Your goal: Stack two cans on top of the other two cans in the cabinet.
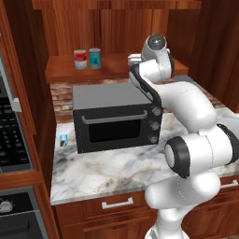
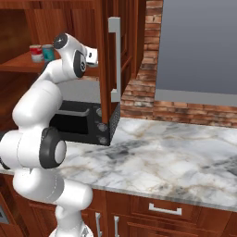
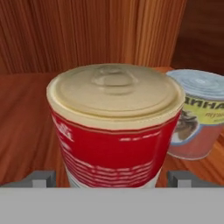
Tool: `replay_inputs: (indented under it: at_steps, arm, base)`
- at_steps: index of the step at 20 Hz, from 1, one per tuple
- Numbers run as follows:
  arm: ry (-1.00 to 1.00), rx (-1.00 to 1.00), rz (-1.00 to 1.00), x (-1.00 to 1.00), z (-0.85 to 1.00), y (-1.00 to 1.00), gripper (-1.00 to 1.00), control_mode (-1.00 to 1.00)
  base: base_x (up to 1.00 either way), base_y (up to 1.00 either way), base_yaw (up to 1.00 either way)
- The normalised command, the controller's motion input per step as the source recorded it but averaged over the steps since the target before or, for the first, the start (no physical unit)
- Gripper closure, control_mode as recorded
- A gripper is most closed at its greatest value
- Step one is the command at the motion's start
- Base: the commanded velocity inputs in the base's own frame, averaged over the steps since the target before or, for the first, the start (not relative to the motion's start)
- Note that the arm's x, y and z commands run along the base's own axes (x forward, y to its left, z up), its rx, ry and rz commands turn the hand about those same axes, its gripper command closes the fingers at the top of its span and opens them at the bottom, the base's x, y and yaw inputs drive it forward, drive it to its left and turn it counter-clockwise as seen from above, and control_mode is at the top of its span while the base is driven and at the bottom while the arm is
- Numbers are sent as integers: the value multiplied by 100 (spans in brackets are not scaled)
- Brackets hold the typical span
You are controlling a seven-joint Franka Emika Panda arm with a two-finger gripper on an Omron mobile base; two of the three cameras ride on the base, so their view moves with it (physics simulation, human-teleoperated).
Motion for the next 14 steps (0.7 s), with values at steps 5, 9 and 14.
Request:
replay_inputs:
  at_steps: [5,9,14]
  arm:
    - [0,0,-10,0,0,-4,100,-100]
    - [-1,0,-7,0,1,-12,100,-100]
    - [-12,-1,0,-14,35,1,100,-100]
  base:
    - [0,0,0]
    - [0,0,0]
    - [0,0,0]
